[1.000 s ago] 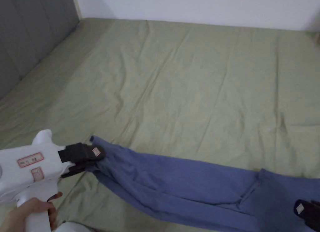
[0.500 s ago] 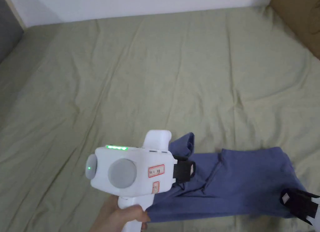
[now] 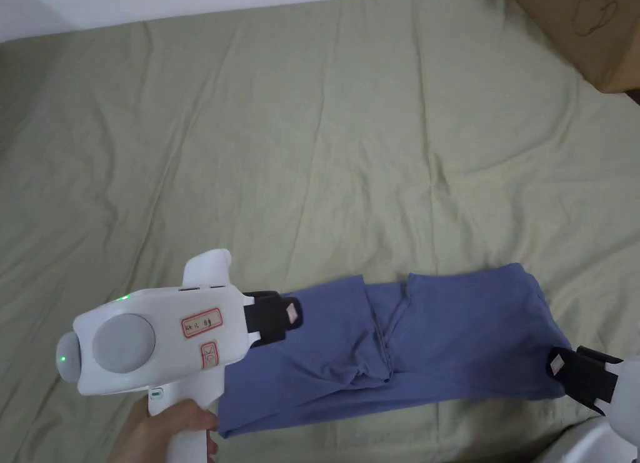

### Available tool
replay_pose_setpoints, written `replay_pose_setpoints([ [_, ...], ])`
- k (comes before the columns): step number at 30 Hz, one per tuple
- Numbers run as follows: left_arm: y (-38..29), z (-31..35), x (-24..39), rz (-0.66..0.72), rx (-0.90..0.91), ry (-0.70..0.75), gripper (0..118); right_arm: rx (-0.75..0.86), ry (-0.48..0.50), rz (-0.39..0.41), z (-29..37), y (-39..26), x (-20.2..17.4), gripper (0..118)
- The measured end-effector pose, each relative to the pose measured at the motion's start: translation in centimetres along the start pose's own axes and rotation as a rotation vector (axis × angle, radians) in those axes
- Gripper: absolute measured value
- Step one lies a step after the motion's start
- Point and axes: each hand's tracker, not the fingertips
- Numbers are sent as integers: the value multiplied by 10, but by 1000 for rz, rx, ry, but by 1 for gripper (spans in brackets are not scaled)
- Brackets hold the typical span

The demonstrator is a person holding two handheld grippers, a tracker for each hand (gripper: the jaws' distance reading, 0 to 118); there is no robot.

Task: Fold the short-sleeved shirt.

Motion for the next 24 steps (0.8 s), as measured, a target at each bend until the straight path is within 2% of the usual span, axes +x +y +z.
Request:
replay_pose_setpoints([
  [2,-2,-11,-7,16,-41,-2,3,2,17,2,1,0,-3,0],
  [5,-18,-40,0,53,-131,-83,3,5,29,15,1,0,-4,0],
  [8,-38,-71,17,6,-245,-137,3,4,21,40,0,0,-1,0],
  [12,-62,-96,39,-96,-351,-137,3,1,-1,67,1,-1,3,0],
  [15,-64,-100,40,-59,-367,-200,3,0,-8,68,2,-2,7,0],
  [19,-56,-90,32,-84,-346,-172,3,-8,-11,64,1,-3,5,0],
  [24,-38,-15,5,31,-167,-212,3,-5,-3,94,4,0,-4,0],
])
